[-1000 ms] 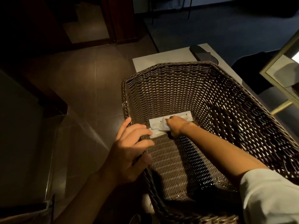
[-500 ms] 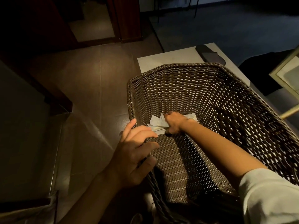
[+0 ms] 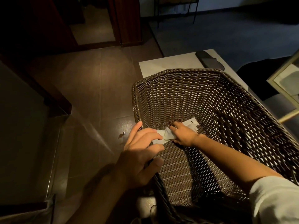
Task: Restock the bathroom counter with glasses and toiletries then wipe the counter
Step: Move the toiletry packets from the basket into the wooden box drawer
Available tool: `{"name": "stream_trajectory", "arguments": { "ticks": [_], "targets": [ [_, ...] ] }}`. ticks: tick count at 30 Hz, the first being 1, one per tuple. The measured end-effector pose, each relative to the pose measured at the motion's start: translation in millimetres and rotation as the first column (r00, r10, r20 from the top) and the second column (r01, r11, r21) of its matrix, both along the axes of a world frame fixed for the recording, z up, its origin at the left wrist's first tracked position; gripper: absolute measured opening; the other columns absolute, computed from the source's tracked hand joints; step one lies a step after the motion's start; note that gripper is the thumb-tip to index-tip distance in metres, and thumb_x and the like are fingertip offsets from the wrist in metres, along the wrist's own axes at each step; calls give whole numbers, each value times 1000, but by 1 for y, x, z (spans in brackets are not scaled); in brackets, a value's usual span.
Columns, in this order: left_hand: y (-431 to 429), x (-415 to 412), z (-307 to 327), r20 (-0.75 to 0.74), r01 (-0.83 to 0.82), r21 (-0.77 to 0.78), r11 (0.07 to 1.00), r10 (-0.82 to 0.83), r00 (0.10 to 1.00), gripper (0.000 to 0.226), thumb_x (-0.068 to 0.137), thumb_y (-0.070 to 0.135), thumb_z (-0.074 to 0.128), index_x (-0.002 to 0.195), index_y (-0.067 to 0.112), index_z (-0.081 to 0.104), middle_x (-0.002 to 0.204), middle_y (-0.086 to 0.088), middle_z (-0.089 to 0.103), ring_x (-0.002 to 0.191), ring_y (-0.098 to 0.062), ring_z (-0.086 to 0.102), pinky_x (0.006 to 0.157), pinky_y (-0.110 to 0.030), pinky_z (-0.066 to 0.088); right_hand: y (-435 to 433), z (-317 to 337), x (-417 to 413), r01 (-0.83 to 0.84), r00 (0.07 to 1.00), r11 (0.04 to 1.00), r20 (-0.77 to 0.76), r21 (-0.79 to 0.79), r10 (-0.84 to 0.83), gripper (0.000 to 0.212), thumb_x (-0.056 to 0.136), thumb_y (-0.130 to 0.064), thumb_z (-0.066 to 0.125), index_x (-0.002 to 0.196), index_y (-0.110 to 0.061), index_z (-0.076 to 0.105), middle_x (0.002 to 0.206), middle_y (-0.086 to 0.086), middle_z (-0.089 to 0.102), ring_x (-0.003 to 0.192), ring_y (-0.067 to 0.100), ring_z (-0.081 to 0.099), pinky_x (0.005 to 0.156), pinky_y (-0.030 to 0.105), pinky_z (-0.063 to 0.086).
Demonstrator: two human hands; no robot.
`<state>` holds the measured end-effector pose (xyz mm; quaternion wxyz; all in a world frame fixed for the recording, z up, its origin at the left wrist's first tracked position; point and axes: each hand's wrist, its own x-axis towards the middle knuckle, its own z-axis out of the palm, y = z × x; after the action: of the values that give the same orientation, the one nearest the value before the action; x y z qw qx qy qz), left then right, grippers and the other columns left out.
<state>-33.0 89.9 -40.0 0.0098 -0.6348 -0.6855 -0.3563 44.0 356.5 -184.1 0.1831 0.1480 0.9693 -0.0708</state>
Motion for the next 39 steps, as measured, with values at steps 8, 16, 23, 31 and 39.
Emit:
{"name": "stream_trajectory", "arguments": {
  "ticks": [8,16,23,31,39],
  "targets": [
    [-1,-2,-4,-35,8,-13,1000,-8,999,56,104,49,22,100,19,69,120,3,61,134,-10,43,125,-51,11,-12,9,-9,-67,994,994,96,89,58,60,88,-41,66,130,-10,35,130,15,49,117,31,49,103,47,41],
    [-5,-7,-3,-26,41,-45,998,-42,999,53,103,48,28,98,18,71,117,3,62,128,-15,47,126,-47,7,-35,34,-4,7,960,996,279,88,-32,51,96,-41,54,136,-11,43,127,15,47,102,29,59,92,41,53],
    [-5,-4,10,-18,70,-48,996,-71,997,51,103,49,30,91,21,71,109,7,62,120,-11,52,126,-45,8,-45,104,9,145,959,972,216,185,-184,40,95,-39,54,130,-19,51,128,14,61,118,34,59,96,45,48],
    [-5,-11,10,-56,89,-42,995,-91,994,49,102,55,32,90,28,71,97,14,61,109,-7,55,126,-44,10,-87,197,62,391,915,870,-30,301,-401,33,81,-38,68,106,-17,63,107,11,67,99,32,66,83,41,54],
    [-1,0,37,-76,130,-175,976,-145,987,46,90,61,39,95,31,72,104,16,70,112,-13,60,122,-52,15,-150,277,162,678,735,677,-296,287,-611,36,75,-38,71,104,-19,64,94,8,68,81,26,60,68,34,46]
  ]
}}
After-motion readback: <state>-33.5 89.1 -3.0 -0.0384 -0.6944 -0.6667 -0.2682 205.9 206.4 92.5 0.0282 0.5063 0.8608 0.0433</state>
